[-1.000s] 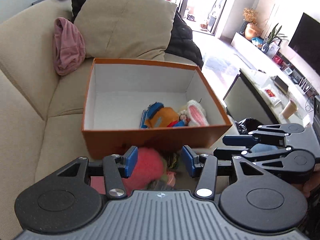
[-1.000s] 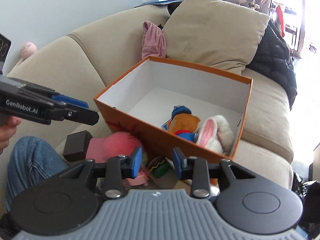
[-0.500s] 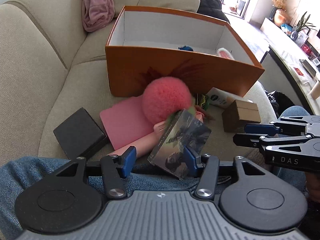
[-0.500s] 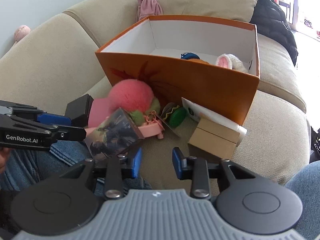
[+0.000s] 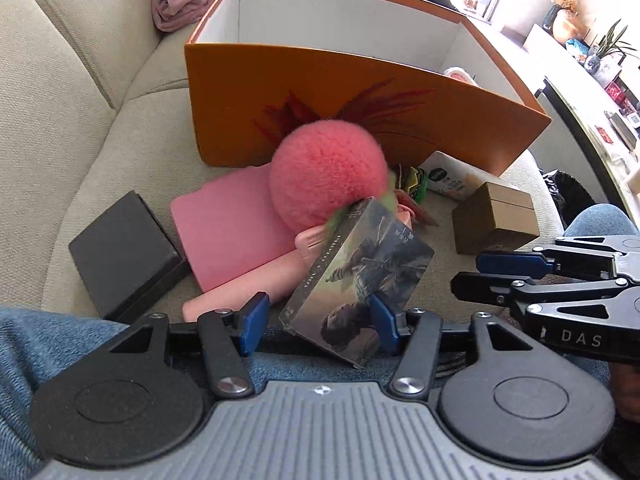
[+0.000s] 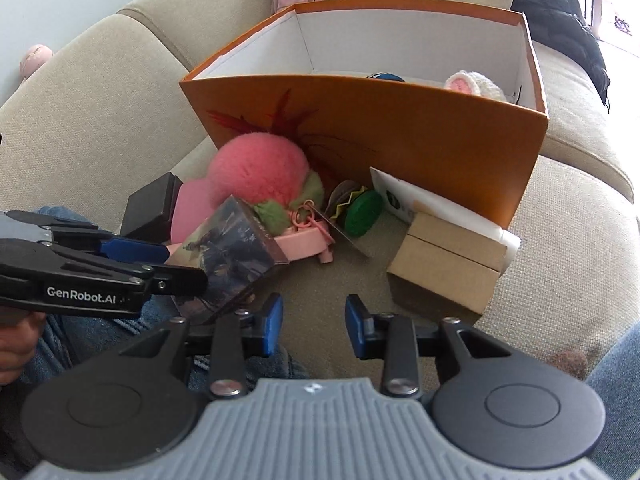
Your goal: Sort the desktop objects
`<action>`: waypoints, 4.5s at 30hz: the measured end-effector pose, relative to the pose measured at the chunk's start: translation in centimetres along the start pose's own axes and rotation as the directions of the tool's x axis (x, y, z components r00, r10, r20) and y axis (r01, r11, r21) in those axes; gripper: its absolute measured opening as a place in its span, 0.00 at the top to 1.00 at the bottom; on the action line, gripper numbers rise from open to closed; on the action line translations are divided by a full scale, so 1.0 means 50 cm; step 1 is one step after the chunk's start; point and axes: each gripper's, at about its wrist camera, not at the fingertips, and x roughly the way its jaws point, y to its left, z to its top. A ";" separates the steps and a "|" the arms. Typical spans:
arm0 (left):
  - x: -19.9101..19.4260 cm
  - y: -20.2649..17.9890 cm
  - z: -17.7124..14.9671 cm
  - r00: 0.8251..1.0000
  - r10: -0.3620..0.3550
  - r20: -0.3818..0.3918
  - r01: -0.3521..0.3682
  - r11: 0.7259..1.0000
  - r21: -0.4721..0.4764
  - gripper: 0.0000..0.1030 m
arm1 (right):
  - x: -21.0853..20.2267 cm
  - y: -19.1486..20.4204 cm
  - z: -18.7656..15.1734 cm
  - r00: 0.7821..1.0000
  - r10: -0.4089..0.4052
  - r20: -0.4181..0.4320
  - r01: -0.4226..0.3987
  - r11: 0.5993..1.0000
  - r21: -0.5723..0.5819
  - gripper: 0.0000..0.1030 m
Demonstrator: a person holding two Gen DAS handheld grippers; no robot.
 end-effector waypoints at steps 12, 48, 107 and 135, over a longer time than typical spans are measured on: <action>-0.021 0.022 0.078 0.994 -0.008 0.105 0.019 0.995 -0.098 0.34 | 0.016 0.022 0.080 0.996 -0.042 0.080 0.046 0.997 -0.055 0.65; -0.014 0.098 0.092 0.985 0.128 0.113 -0.097 0.964 -0.247 0.54 | 0.134 0.027 0.164 0.999 -0.019 0.035 0.021 0.998 -0.062 0.65; -0.130 0.114 0.119 0.962 0.050 0.267 0.028 0.959 -0.281 0.54 | 0.134 0.079 0.165 0.993 -0.110 0.041 0.116 0.854 -0.508 0.94; -0.030 -0.005 0.391 0.950 -0.192 0.248 0.225 0.968 -0.114 0.54 | -0.014 -0.214 0.452 0.963 -0.151 0.222 0.166 0.985 -0.050 0.95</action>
